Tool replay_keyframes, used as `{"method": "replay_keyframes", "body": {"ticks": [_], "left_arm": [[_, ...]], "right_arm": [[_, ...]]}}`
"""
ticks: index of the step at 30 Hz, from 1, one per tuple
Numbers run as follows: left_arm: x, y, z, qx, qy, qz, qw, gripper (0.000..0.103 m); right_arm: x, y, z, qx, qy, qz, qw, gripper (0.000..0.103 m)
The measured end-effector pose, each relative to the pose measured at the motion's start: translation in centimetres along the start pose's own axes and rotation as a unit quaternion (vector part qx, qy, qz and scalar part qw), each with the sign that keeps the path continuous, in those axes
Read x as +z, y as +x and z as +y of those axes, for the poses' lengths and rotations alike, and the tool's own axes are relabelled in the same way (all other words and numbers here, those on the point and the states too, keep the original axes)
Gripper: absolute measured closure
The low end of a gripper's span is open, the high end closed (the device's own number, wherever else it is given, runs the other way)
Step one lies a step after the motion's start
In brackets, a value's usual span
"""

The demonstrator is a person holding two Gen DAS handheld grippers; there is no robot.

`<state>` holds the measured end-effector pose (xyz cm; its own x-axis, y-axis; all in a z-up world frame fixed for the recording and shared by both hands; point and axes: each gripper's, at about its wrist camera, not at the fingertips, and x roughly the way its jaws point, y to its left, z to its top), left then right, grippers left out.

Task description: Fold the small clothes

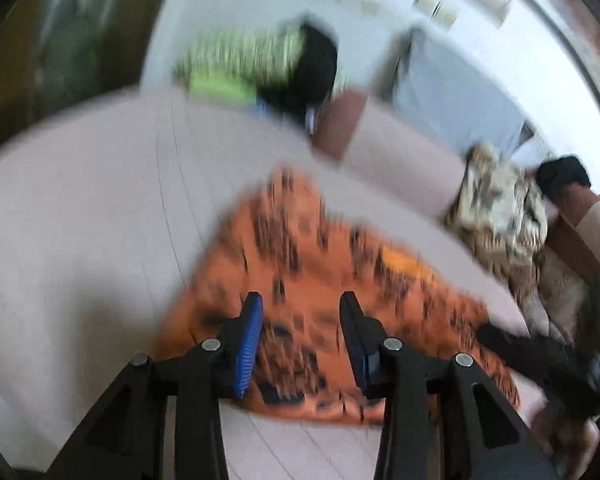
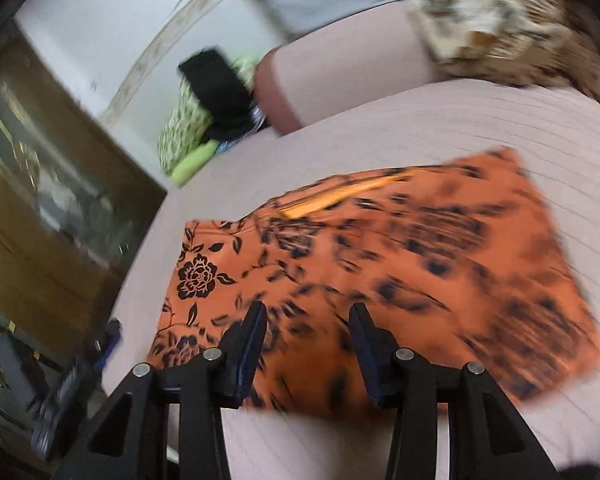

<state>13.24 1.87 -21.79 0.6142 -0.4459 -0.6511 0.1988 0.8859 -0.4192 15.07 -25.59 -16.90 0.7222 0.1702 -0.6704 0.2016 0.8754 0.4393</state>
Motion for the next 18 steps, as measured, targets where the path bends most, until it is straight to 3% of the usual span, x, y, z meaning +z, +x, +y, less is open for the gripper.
{"method": "replay_keyframes", "body": {"ticks": [3,5,6,9,13,15,18], "left_arm": [[-0.8,3.2,1.2,0.023,-0.018,0.073,0.9969,0.065],[-0.6,3.2,1.4,0.027,-0.018,0.064,0.9974,0.07],[-0.5,3.1,1.2,0.029,-0.011,0.063,0.9976,0.07],[-0.5,3.4,1.2,0.033,0.0,0.067,0.9972,0.07],[-0.3,3.4,1.4,0.025,-0.005,0.069,0.9973,0.07],[-0.2,3.5,1.5,0.019,-0.01,0.07,0.9973,0.07],[-0.2,2.9,2.0,0.014,-0.025,0.058,0.9979,0.07]], "right_arm": [[1.7,6.1,1.6,-0.008,-0.009,0.047,0.999,0.056],[2.6,9.4,1.8,-0.022,-0.016,0.076,0.997,0.057],[3.3,11.7,2.0,-0.055,-0.027,0.085,0.995,0.059],[5.3,15.7,0.5,-0.096,-0.028,0.079,0.992,0.066],[8.5,16.3,-1.5,-0.116,0.024,0.037,0.992,0.066],[8.9,14.6,-2.7,-0.105,0.055,0.017,0.993,0.066],[7.8,10.3,-3.7,-0.072,0.048,-0.01,0.996,0.066]]}}
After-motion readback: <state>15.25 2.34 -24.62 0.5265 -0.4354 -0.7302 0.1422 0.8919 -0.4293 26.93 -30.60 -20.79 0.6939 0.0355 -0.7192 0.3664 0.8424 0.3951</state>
